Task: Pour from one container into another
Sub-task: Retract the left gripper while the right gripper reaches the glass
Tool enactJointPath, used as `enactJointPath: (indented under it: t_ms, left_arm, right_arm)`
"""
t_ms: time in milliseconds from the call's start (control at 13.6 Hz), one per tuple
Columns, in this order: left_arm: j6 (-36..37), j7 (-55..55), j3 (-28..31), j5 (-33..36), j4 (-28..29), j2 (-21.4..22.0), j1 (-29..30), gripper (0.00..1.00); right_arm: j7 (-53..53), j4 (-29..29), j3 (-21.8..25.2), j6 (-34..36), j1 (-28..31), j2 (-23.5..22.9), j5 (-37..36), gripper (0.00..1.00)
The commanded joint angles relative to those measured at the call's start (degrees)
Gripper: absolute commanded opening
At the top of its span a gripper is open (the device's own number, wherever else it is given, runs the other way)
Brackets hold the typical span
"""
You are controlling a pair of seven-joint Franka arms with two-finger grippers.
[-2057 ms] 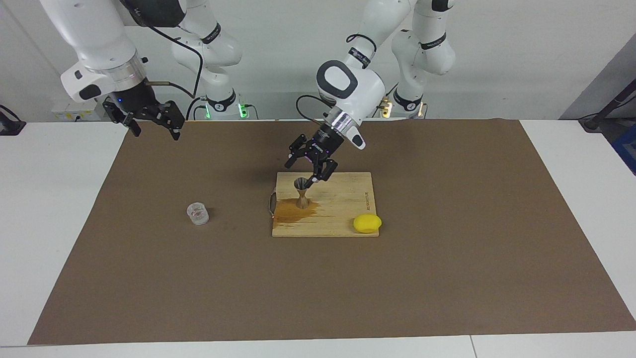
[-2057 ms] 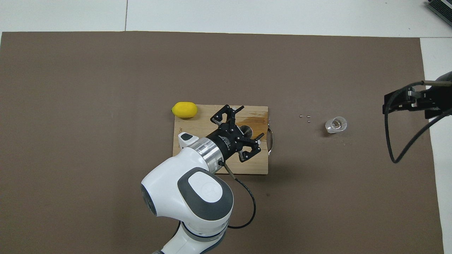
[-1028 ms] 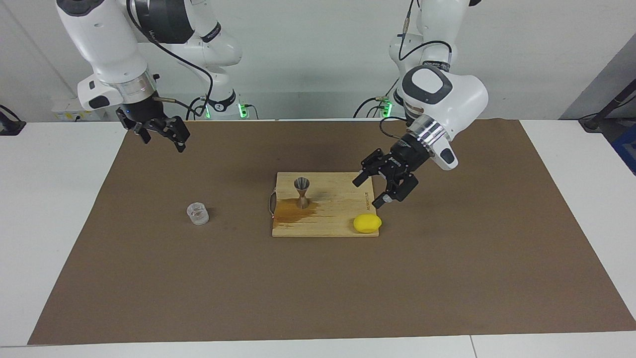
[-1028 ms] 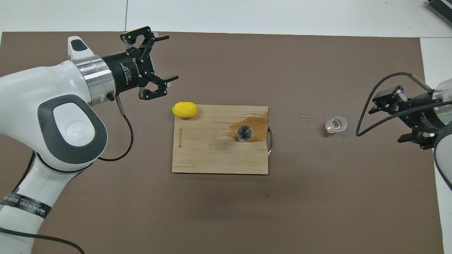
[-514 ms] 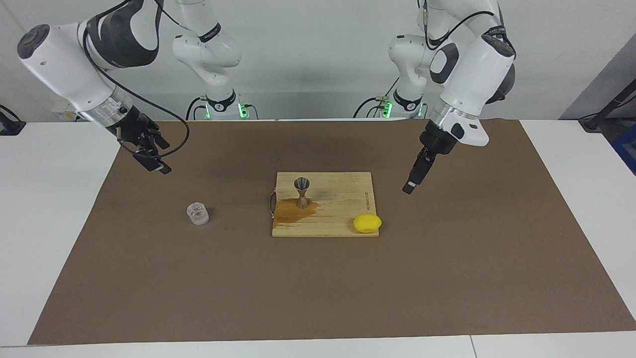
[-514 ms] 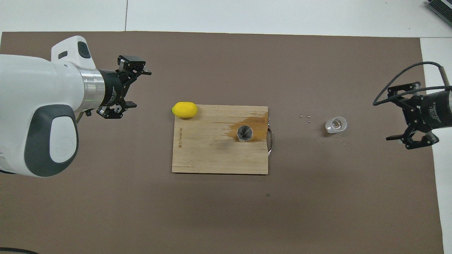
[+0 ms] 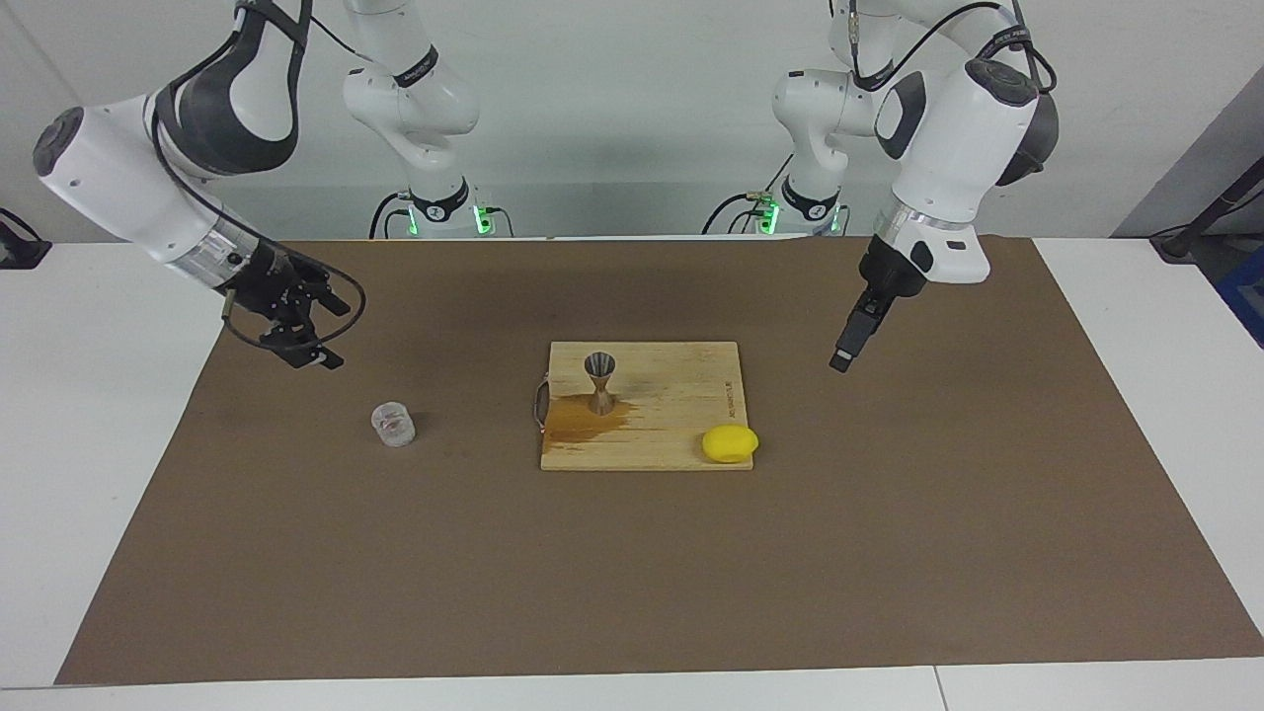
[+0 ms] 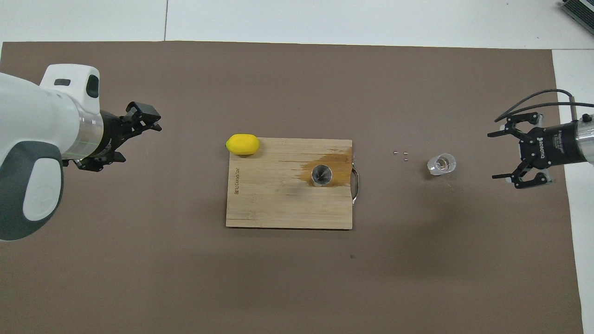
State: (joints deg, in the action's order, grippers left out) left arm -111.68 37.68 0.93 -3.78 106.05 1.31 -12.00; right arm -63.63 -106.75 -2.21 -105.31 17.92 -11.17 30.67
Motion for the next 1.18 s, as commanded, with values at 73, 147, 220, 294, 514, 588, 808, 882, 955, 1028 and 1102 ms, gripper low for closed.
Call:
enactJointPath:
  t_ms: [73,147,220,294,514,588,808,882,955,1028,1102]
  left_arm:
    - [4.44,-22.68,-0.4,0.96,1.18,2.73,5.04,1.0]
    - [5.84,-28.57,-0.31,0.96,1.18,2.91,5.75,1.0]
    - [7.51,-35.42,-0.31,1.31,0.83,3.17,7.06,1.0]
    - [8.4,-41.32,-0.4,2.01,0.74,3.7,9.08,1.0]
    - [9.81,-50.59,-0.31,2.02,0.56,4.41,14.27,1.0]
    - [11.29,-50.34,-0.31,2.02,-0.57,4.49,14.28,1.0]
    - [18.23,-49.81,-0.66,1.5,-8.47,3.27,14.11,1.0]
    - [19.99,-48.77,-0.66,1.14,-10.49,3.18,13.67,1.0]
    - [21.31,-46.41,-1.01,1.14,-11.99,2.57,13.41,1.0]
    - [22.81,-44.56,-1.1,1.23,-13.84,1.95,13.23,1.0]
    - [25.34,-44.02,-1.19,2.01,-16.12,0.81,13.14,1.0]
  right_arm:
    - [4.9,-3.19,-0.6,-5.94,0.36,-3.33,3.78,1.0]
    - [6.83,-3.73,-0.6,-6.57,0.44,-4.73,5.79,1.0]
    - [10.33,-3.82,-0.6,-6.58,0.88,-6.83,7.81,1.0]
    - [12.28,-4.17,-0.6,-6.58,1.32,-7.98,8.96,1.0]
    - [14.67,-5.22,-0.6,-7.89,1.59,-9.66,11.25,1.0]
    - [14.94,-5.66,-0.6,-8.68,1.5,-9.93,11.69,1.0]
    - [16.7,-7.42,-0.6,-11.4,0.54,-10.1,14.33,1.0]
    - [16.7,-7.42,-0.69,-12.72,-0.42,-10.36,14.42,1.0]
    - [16.7,-7.42,-0.69,-13.43,-1.13,-10.54,14.85,1.0]
    - [16.7,-7.42,-0.61,-13.78,-1.57,-10.54,16.16,1.0]
    - [16.78,-7.42,-0.6,-13.7,-1.58,-10.72,16.35,1.0]
